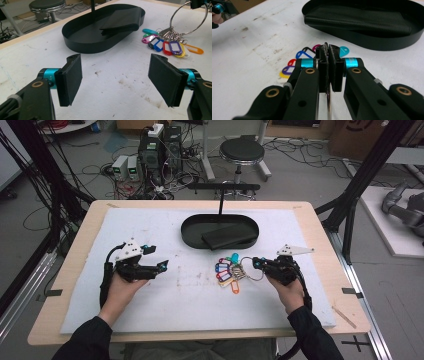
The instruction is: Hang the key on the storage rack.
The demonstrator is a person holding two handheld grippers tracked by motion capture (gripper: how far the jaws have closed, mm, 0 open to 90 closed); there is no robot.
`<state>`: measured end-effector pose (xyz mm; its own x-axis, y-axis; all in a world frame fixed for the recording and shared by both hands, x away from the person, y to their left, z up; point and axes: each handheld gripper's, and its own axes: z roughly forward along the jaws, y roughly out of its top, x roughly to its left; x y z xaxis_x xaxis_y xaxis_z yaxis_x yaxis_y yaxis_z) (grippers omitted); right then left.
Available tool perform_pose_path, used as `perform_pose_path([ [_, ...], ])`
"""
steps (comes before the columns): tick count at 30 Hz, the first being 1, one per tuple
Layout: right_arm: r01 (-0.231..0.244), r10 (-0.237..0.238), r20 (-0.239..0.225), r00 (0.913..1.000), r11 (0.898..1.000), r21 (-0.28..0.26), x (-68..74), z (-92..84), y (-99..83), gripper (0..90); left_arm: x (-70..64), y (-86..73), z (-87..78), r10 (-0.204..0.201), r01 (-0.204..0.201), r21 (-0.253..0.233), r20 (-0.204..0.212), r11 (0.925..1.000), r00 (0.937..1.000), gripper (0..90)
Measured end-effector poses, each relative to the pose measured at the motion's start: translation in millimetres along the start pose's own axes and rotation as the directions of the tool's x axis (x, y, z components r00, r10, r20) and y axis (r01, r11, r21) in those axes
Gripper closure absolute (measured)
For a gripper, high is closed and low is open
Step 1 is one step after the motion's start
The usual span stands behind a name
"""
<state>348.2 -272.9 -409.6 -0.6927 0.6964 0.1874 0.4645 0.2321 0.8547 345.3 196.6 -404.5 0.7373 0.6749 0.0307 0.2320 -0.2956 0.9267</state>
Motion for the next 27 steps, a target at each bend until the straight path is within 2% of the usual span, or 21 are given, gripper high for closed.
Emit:
perform_pose_path([
  [1, 0.018, -0.018, -0.006, 0.9998, 1.0, -0.001, 0.2, -1.0, 2.1, 87.5, 0.4, 0.5, 0.0, -0.002, 0.002, -0.006, 0.001, 1.0, 1.0, 27.4],
  [6, 0.042, -0.042, -0.014, 0.999, 0.999, 0.001, 1.1, -3.5, 8.1, 87.6, 3.0, 1.9, 0.3, -0.002, 0.002, -0.011, 0.004, 0.9999, 1.0, 27.4],
  [11, 0.076, -0.076, -0.032, 0.9966, 0.997, -0.014, -3.3, -11.8, 26.6, 87.7, 10.1, 4.9, -2.4, 0.0, 0.0, -0.024, -0.002, 0.9997, 1.0, 27.4],
  [19, 0.084, -0.087, -0.072, 0.9937, 0.996, -0.039, -17.3, -22.8, 49.0, 87.7, 20.0, 4.5, -1.0, -0.038, 0.038, -0.046, -0.01, 0.9982, 0.9992, 27.4],
  [27, 0.105, -0.111, -0.104, 0.9884, 0.992, -0.067, -28.6, -36.8, 68.7, 87.7, 17.3, 5.2, -3.1, -0.035, 0.035, -0.04, 0.006, 0.9986, 0.9994, 27.4],
])
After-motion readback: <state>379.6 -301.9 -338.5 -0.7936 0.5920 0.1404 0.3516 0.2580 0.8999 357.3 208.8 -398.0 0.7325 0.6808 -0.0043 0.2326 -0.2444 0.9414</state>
